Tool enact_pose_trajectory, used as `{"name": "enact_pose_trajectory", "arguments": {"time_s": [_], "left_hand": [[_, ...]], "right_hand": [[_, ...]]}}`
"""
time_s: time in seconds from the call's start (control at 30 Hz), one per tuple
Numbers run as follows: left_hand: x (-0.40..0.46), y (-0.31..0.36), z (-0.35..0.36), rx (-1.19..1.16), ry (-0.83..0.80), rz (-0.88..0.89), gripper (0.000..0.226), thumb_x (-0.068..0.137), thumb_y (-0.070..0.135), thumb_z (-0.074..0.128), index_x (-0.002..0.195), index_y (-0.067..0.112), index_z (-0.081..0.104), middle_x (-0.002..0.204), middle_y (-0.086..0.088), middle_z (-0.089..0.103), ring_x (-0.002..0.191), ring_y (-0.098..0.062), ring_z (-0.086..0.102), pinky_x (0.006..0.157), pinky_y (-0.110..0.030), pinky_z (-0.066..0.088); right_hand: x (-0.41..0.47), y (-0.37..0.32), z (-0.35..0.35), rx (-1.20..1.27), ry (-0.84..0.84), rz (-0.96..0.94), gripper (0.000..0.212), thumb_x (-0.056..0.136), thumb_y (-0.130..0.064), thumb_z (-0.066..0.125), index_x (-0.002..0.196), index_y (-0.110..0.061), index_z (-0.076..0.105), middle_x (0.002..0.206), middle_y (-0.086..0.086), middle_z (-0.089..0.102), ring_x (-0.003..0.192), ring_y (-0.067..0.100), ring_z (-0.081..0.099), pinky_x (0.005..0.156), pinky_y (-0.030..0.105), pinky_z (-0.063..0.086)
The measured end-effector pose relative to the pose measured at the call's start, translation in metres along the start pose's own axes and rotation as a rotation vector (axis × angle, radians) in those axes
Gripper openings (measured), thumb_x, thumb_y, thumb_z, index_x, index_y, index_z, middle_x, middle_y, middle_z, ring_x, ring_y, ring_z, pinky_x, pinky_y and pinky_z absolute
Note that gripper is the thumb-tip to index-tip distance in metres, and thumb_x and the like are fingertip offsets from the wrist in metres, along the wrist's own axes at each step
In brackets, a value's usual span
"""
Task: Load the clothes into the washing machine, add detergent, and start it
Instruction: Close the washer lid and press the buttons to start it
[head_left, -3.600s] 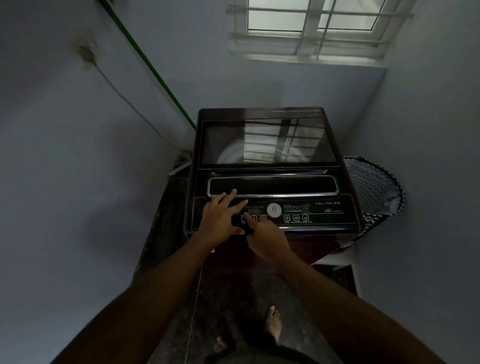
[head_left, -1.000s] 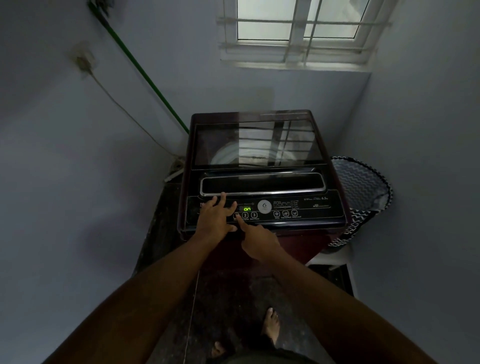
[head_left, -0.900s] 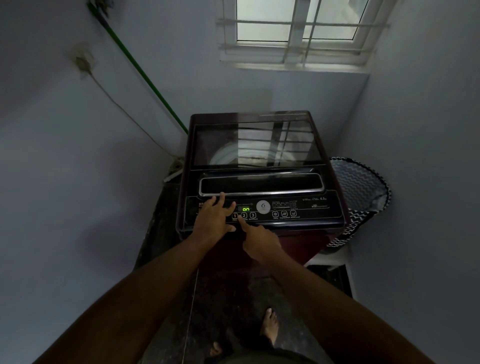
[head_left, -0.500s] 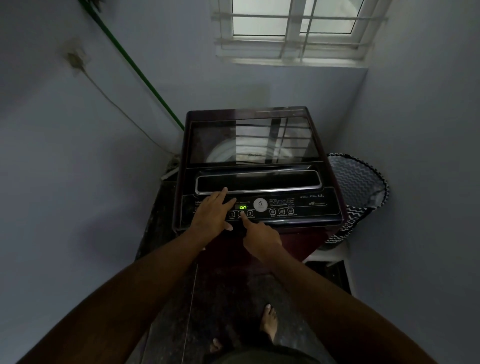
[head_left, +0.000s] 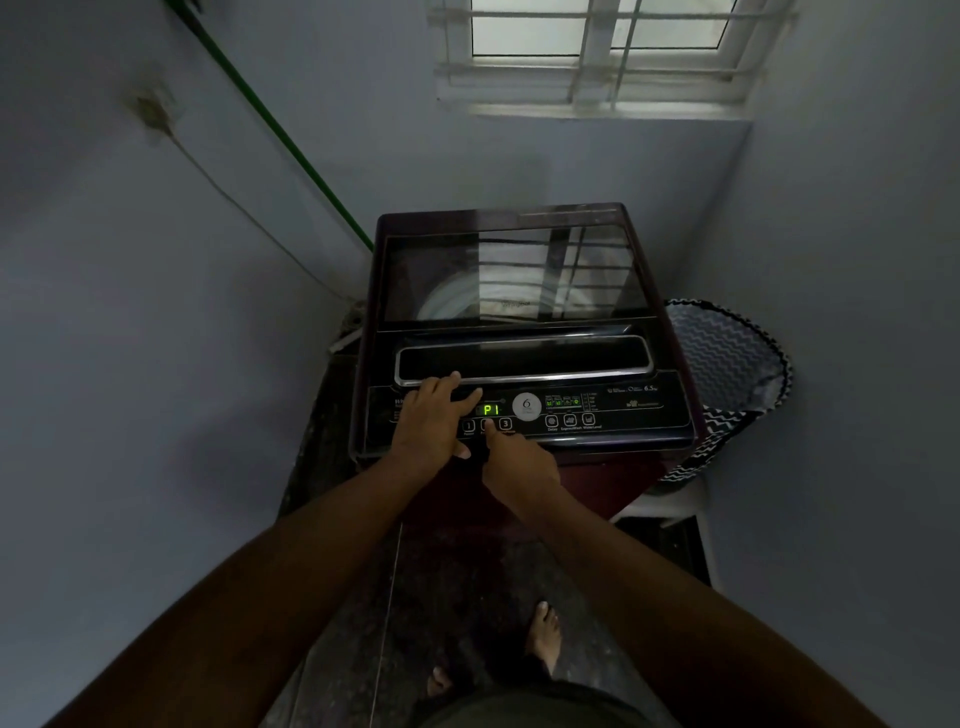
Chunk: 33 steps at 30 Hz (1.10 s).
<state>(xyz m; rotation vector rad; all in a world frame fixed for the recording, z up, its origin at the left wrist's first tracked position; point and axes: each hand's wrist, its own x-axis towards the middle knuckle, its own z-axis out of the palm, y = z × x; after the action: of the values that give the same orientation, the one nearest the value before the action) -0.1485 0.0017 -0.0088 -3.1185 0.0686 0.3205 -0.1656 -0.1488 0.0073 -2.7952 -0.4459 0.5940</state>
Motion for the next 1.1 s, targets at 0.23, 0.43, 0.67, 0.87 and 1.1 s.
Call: {"name": "enact_pose_trajectory", "arguments": {"time_s": [0.23,0.43,0.67,0.87,1.1], "left_hand": [[-0.002,0.007,-0.001,-0.043,-0.049,-0.049,0.103,0.073,0.034,0.081,0.151,0.045,0.015,0.162,-0.007,0.007,0.147,-0.031,0.011,0.112,-0.058,0.026],[0.001,0.005,-0.004,-0.068,-0.051,-0.056,0.103,0.070,0.033,0.083,0.150,0.046,0.019,0.162,-0.006,0.011,0.146,-0.030,0.014,0.111,-0.057,0.029],[0.001,0.008,-0.006,-0.071,-0.052,-0.061,0.101,0.072,0.030,0.082,0.150,0.045,0.021,0.162,-0.006,0.011,0.147,-0.030,0.013,0.112,-0.056,0.030],[0.000,0.007,-0.003,-0.109,-0.027,-0.070,0.103,0.068,0.029,0.085,0.149,0.045,0.024,0.161,-0.005,0.013,0.145,-0.030,0.015,0.112,-0.055,0.032],[0.000,0.008,-0.006,-0.113,-0.040,-0.072,0.103,0.068,0.028,0.085,0.149,0.045,0.024,0.161,-0.006,0.013,0.145,-0.031,0.015,0.112,-0.055,0.032]], "right_hand": [[0.005,-0.004,0.005,-0.101,0.104,-0.070,0.054,0.093,-0.017,0.044,0.146,-0.011,0.033,0.101,0.008,0.067,0.088,0.025,0.066,0.067,0.033,0.045],[0.009,-0.004,0.007,-0.078,0.148,-0.078,0.036,0.095,-0.019,0.044,0.130,-0.011,0.049,0.088,0.004,0.069,0.074,0.022,0.066,0.060,0.032,0.048],[0.010,-0.016,-0.008,-0.047,0.094,-0.060,0.018,0.093,-0.024,0.052,0.102,-0.011,0.059,0.094,0.005,0.065,0.081,0.022,0.064,0.065,0.032,0.045],[-0.002,-0.009,0.022,-0.021,0.211,-0.010,0.054,0.095,-0.019,0.045,0.147,-0.014,0.032,0.082,0.003,0.068,0.068,0.021,0.065,0.061,0.032,0.051],[0.006,-0.016,0.012,0.023,0.202,0.028,0.032,0.092,-0.022,0.049,0.122,-0.012,0.054,0.089,0.003,0.067,0.077,0.021,0.066,0.062,0.031,0.047]]}}
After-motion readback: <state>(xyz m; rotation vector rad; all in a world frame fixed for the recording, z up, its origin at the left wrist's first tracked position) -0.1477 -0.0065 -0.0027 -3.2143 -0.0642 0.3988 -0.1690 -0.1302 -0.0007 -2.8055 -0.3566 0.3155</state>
